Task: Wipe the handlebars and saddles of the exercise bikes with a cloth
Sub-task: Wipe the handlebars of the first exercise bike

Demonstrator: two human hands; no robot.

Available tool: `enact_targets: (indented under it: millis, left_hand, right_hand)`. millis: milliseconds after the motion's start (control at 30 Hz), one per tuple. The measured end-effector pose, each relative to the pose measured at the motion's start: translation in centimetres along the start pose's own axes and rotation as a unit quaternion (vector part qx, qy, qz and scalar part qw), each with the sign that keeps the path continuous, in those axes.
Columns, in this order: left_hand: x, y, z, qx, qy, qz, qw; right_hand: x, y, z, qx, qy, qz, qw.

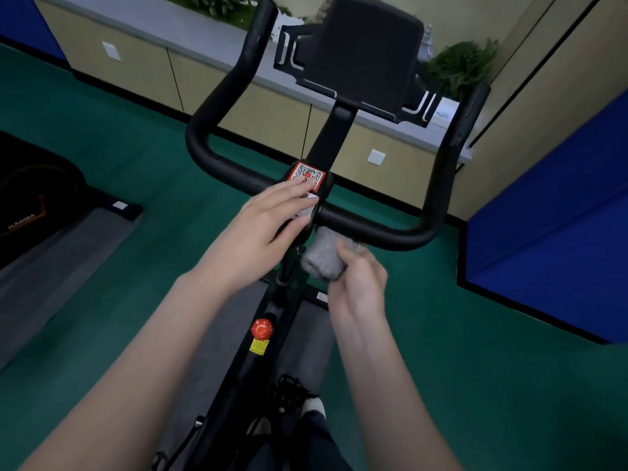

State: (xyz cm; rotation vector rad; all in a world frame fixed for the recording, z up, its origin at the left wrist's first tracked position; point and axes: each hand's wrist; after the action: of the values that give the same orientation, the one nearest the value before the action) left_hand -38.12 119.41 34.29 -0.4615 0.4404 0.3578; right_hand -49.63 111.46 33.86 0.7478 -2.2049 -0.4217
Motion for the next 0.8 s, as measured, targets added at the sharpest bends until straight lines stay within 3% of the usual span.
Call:
enact_targets:
  millis: [167,433,667,800]
  left_hand:
    - [0.2,0.2,-0.4,-0.006,0.003,0.001,1.0]
    - [-0.4,-0.1,-0.8,-0.068,-0.1,-0.045,0.992]
    - [-2.5,-2.4,-2.6,-0.077,-0.156,-0.097,0.98]
    - [-2.6,-2.7,-4.0,-0.086,-0.191,-0.102,0.972]
  right_hand:
    - [2.3,0.1,1.3,-0.063,-0.044,0.022,0.997]
    - [0.8,0.3,0.3,-0.036,0.018,-0.007,0.999]
    - [2.8,-0.3,1.8,-0.104,0.01,0.083,0.991]
    - [2.8,-0.3,1.7,-0.079,0.027,0.041,0.996]
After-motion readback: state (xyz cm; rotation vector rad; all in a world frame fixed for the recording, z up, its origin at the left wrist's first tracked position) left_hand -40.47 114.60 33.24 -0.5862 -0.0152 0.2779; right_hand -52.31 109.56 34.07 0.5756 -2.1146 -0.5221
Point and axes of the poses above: each hand's wrist, its own y-axis away from the middle knuckle, its own z-axis out of the back of the hand, x = y × z, and after that the axes turned 12 degrees about -y, right-handed
